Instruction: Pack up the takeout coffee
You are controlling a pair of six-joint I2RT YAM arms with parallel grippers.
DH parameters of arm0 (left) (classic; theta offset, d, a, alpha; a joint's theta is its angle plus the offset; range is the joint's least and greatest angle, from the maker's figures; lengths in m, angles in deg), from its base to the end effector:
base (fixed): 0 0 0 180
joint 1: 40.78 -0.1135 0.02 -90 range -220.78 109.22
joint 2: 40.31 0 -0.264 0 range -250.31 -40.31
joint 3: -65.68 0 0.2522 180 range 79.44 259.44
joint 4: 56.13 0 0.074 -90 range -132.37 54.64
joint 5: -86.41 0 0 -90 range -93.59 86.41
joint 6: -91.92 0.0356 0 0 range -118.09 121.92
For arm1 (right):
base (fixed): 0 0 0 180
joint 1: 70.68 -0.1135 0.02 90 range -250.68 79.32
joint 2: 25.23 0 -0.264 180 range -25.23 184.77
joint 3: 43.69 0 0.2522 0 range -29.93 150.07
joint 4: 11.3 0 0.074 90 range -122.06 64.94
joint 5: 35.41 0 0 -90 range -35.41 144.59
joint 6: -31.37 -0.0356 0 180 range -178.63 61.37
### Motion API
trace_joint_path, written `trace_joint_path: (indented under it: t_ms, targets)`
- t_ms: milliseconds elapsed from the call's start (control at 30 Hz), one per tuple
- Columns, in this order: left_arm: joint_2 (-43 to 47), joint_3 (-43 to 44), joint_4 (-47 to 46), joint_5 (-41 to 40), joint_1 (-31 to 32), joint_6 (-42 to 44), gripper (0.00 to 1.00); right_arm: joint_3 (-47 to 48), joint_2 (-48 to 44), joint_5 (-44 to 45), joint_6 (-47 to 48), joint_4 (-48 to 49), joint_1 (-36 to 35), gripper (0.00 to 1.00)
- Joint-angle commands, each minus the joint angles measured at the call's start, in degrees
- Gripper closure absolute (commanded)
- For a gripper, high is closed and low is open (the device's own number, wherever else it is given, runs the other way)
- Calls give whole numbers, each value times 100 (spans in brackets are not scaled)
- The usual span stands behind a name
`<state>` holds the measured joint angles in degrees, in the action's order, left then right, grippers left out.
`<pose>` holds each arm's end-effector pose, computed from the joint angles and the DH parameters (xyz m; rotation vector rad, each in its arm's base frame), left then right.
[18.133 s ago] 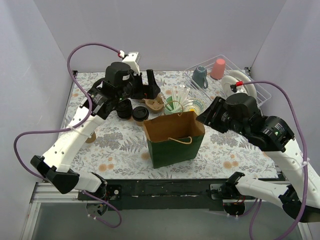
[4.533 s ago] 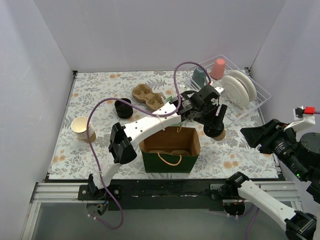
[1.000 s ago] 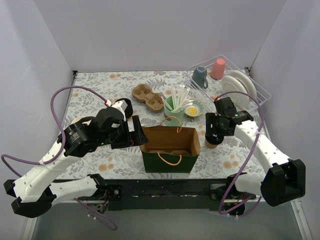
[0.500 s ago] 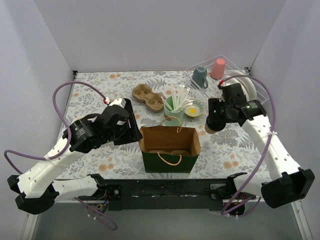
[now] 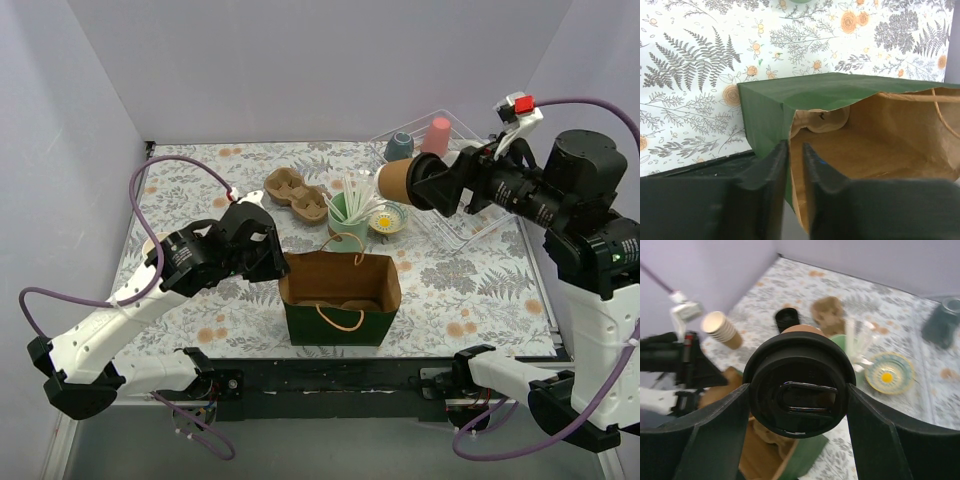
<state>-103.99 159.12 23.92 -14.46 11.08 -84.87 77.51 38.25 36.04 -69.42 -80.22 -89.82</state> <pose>0.1235 -0.1465 0.3915 -0.8700 2.4661 -0.7952 0.1309 0.0574 0.5420 -0.3693 1.7656 0.6613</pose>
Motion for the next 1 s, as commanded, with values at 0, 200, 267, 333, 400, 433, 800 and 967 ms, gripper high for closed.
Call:
trace_joint_path:
  t_ms: [0,200,267,333,400,433,800,967]
  targets:
    - [5,74,-185,129,-9,215,92,-3,24,-1956,-476,829,-2,53]
    - [153,-504,-984,533,0,-495,100,-240,-152,-2706,-513,1121,-29,54]
    - [242,-646,-1284,516,0,-672,100,-381,-300,-2839,-538,1103,-195,55]
    - [338,-752,-1450,376,0,-770,100,-774,-494,-2943,-775,1356,-344,55]
    - [382,-770,-1443,236,0,-787,100,-943,-740,-2945,-846,1402,-389,55]
    - [391,-752,-1451,122,-9,-735,100,-987,-784,-2927,-829,1333,-415,55]
    - [445,-656,-1496,-547,0,-269,100,-1208,-662,-2585,-329,1016,-547,58]
    - [216,-471,-1346,-574,0,-260,100,-1102,-416,-1487,112,479,-1618,58]
